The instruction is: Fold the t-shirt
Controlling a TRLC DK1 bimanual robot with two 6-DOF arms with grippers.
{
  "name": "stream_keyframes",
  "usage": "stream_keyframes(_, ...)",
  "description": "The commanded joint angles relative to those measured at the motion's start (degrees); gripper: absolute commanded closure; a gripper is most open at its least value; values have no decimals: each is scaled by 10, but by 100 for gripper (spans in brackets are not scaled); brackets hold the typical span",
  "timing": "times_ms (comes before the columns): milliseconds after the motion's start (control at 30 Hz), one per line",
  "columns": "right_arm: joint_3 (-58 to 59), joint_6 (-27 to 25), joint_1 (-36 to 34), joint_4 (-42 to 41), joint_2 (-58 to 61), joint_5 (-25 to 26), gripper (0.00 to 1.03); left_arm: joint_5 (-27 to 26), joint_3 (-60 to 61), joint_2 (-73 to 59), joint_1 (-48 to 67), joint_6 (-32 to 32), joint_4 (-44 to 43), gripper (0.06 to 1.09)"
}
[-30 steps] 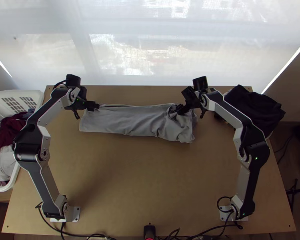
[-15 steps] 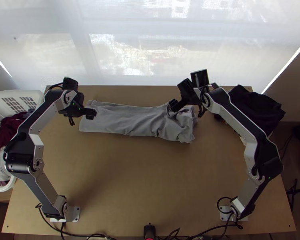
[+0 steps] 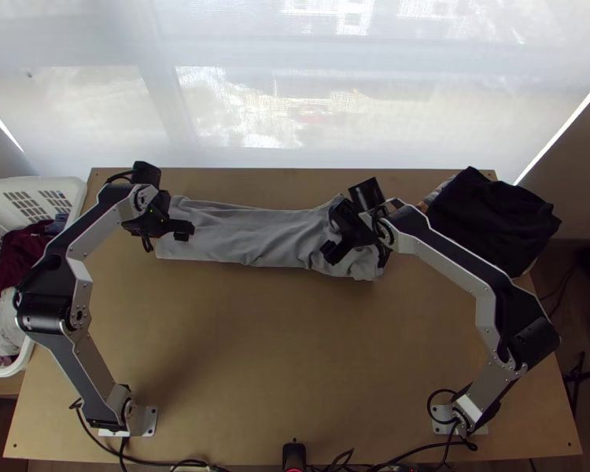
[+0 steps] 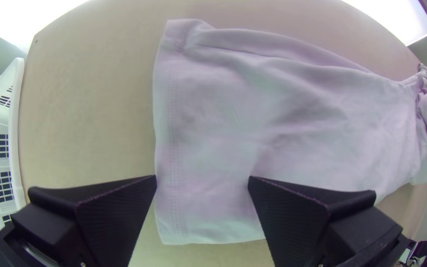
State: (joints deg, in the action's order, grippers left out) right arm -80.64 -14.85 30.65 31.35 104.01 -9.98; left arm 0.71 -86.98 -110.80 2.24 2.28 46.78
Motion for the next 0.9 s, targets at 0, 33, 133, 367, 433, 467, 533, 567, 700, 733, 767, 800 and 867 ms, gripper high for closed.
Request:
stream_keyframes(0,56,-5,0,-21,17,0,5,8,0,-25,1,-4,-10,18)
stream_keyframes(33,60,-5,-2,-25,19,0,5,10,0,-28,1,-4,-10,18)
stream_keyframes(133,65,-6,-8,-32,29,1,5,10,0,-36,4,-10,-10,18)
stream_keyframes(367,58,-6,-15,-37,43,1,5,-20,-1,-43,17,-17,-6,47)
stream_keyframes(433,57,-6,-15,-37,43,1,5,-36,-1,-43,17,-19,-6,65)
stream_keyframes(467,56,-6,-15,-37,44,1,5,-45,-1,-43,16,-20,-6,76)
stream_keyframes(533,55,-6,-15,-37,45,1,5,-58,-5,-42,14,-24,-4,94)
stream_keyframes(567,55,-6,-15,-37,46,1,5,-59,-7,-42,13,-26,-1,102)
stream_keyframes(700,55,-6,-17,-37,52,2,5,-77,-28,-32,11,-31,20,105)
stream_keyframes(733,56,-6,-17,-37,55,3,5,-84,-35,-28,11,-33,25,105)
stream_keyframes(767,57,-6,-18,-37,58,4,5,-91,-46,-21,11,-34,32,105)
stream_keyframes(800,58,-6,-19,-37,61,5,5,-99,-57,-15,12,-35,39,105)
stream_keyframes(867,59,-6,-19,-37,66,7,5,-111,-81,-4,15,-35,54,105)
